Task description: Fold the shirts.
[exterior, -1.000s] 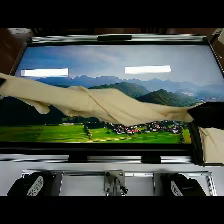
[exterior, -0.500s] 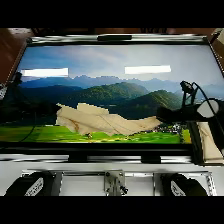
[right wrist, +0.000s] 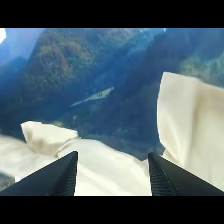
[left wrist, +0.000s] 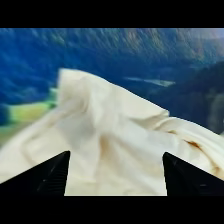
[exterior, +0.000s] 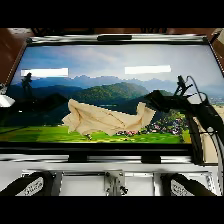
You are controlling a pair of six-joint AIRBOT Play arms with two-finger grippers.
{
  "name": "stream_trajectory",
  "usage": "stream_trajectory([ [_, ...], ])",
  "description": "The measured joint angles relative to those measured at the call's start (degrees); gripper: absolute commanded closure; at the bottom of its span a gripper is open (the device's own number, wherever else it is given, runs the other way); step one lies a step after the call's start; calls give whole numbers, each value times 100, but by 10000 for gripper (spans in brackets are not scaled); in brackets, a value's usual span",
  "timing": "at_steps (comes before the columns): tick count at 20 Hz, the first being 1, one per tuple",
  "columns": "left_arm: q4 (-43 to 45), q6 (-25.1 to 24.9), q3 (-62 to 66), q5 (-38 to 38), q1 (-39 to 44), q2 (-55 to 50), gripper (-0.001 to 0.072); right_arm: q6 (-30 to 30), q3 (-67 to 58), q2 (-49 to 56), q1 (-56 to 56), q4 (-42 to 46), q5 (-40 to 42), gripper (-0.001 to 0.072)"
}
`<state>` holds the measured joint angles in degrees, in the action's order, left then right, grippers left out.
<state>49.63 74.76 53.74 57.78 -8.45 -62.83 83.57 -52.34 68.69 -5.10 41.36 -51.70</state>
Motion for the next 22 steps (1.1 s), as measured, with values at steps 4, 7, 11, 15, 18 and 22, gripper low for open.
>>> stream_trajectory([
  [4,1060,35,649,1405,-1128,-59,125,-20,-282,-466,-872,1121,-1344,162],
  [7,1268,111,258,1919,-1493,-70,-13,70,-186,-625,-1154,2116,-2334,161],
  [11,527,4,-909,1679,-1226,-96,-13,109,348,-693,-1276,2249,-2667,162],
  [15,66,-103,-1641,914,-501,-249,-13,116,691,-710,-1309,1991,-2527,162],
  [18,-216,-129,-1814,424,-46,-448,-13,120,776,-713,-1320,1910,-2430,162],
  [22,-391,-177,-1886,83,256,-721,531,122,813,-713,-1320,1860,-2369,162],
])
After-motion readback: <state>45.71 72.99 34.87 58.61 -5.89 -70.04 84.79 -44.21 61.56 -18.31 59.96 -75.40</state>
